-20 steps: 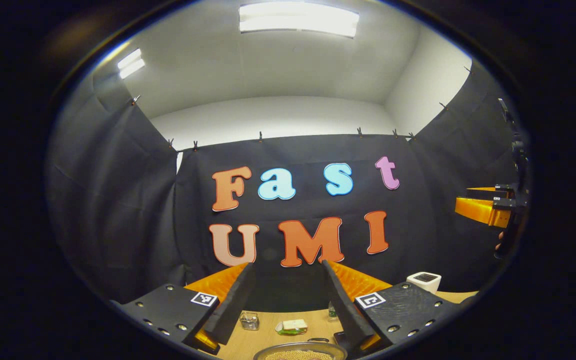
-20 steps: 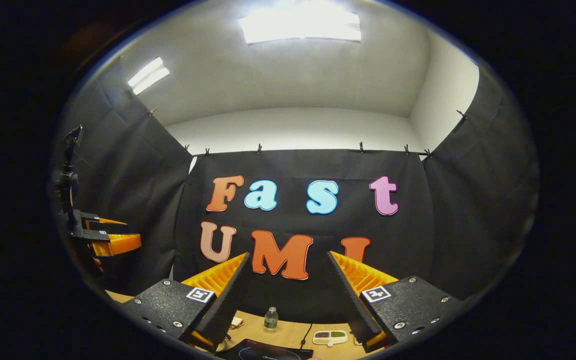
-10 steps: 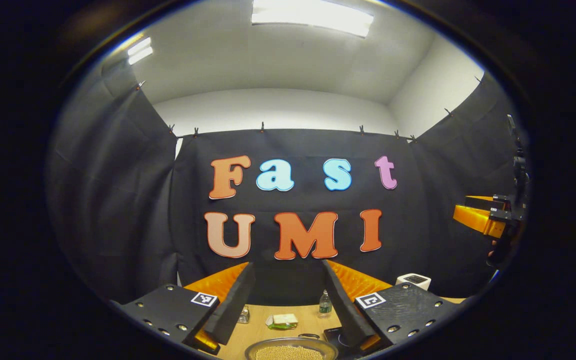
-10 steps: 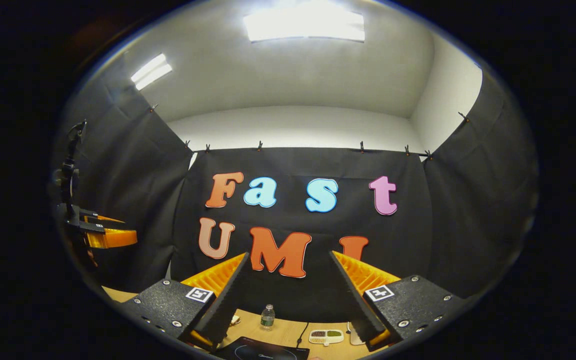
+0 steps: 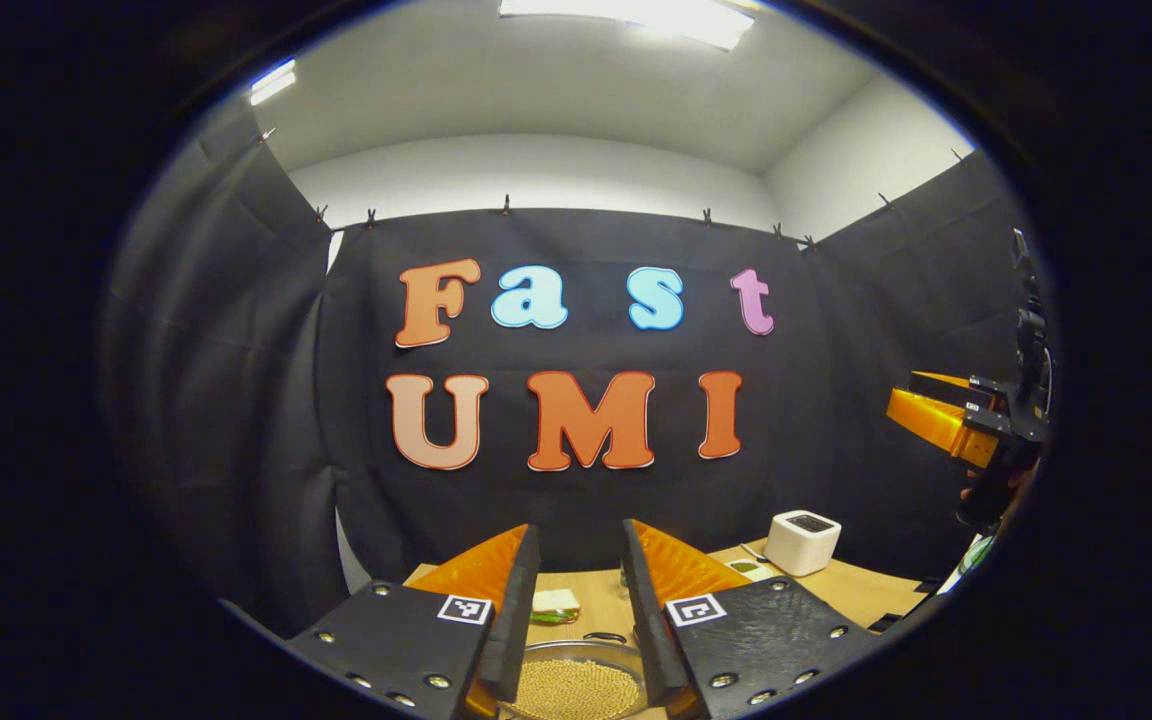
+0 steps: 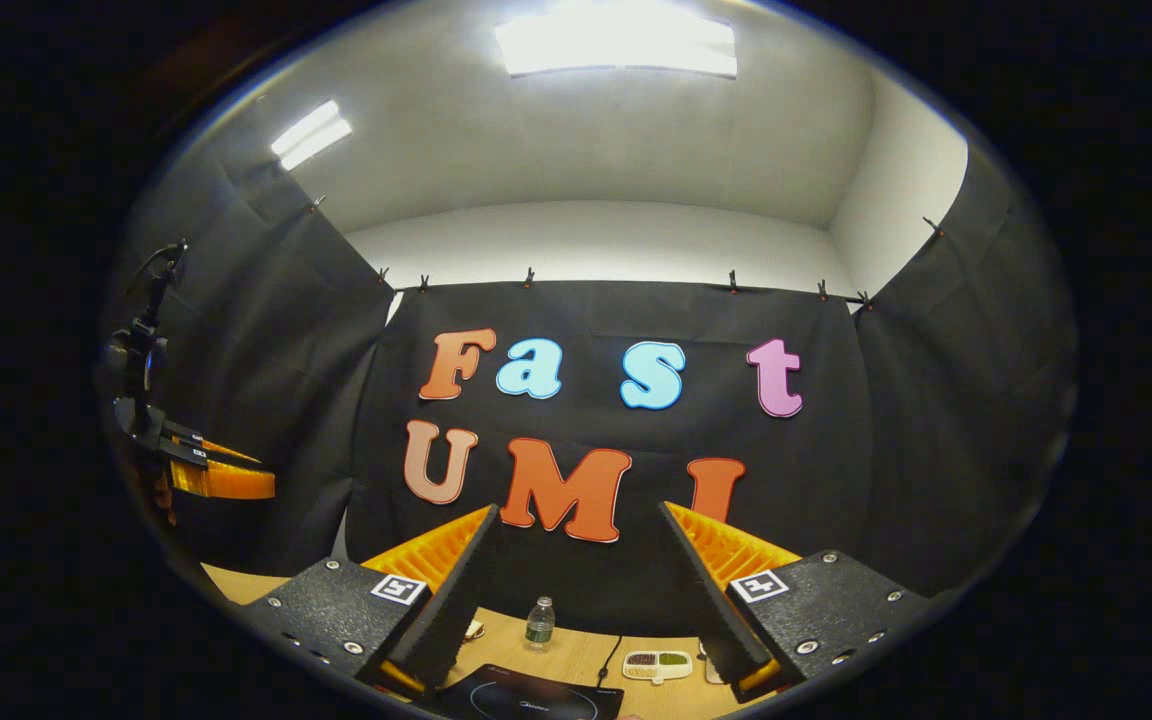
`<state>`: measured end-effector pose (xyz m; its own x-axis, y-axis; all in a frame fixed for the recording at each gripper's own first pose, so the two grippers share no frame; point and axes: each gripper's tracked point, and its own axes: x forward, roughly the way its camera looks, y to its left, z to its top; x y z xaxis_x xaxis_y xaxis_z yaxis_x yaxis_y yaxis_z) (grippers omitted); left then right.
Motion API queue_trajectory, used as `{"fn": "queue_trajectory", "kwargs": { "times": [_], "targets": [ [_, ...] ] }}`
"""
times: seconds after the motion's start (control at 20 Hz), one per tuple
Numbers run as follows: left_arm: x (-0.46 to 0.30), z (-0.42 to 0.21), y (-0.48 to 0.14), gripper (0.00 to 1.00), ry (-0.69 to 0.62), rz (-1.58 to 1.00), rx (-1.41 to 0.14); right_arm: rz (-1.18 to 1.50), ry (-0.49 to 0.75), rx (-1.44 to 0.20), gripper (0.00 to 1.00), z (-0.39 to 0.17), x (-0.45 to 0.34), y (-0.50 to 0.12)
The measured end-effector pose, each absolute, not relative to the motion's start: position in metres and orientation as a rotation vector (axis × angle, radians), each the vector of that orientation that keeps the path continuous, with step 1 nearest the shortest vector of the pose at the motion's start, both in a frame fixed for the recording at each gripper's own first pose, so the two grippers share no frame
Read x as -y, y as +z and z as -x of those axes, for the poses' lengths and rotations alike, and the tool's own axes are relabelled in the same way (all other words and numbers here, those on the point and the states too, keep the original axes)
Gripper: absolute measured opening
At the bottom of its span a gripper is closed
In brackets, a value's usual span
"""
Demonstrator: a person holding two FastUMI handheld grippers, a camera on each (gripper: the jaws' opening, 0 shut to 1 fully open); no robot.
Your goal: First push the handle of the pot to place it horizontally, then grasp the pot with both hands and set it on the induction cooktop.
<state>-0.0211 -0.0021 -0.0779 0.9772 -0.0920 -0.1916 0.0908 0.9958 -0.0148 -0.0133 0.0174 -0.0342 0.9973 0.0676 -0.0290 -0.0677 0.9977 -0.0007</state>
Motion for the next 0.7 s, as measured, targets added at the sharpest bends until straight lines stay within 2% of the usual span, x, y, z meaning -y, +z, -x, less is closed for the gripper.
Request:
{"fn": "queue_trajectory", "kwargs": {
  "times": [0.05, 0.1, 0.15, 0.2, 0.35, 0.7],
  "targets": [
    [0.007, 0.022, -0.090, 0.34, -0.093, -0.003, -0.226, -0.003, 0.074, -0.037, 0.95, 0.014, -0.020, -0.039],
    [0.004, 0.024, -0.104, 0.31, -0.083, -0.010, -0.266, -0.006, 0.081, -0.046, 0.95, 0.014, -0.022, -0.044],
    [0.006, 0.025, -0.118, 0.20, -0.079, -0.012, -0.310, -0.008, 0.087, -0.056, 0.95, 0.014, -0.024, -0.048],
    [0.006, 0.028, -0.136, 0.19, -0.068, -0.020, -0.361, -0.008, 0.092, -0.065, 0.95, 0.015, -0.026, -0.053],
    [0.009, 0.042, -0.191, 0.03, -0.070, 0.001, -0.529, 0.003, 0.089, -0.083, 0.95, 0.018, -0.025, -0.069],
    [0.008, 0.082, -0.302, 0.03, -0.041, 0.100, -0.872, 0.006, 0.076, -0.092, 0.95, 0.025, -0.022, -0.093]
  ]
}}
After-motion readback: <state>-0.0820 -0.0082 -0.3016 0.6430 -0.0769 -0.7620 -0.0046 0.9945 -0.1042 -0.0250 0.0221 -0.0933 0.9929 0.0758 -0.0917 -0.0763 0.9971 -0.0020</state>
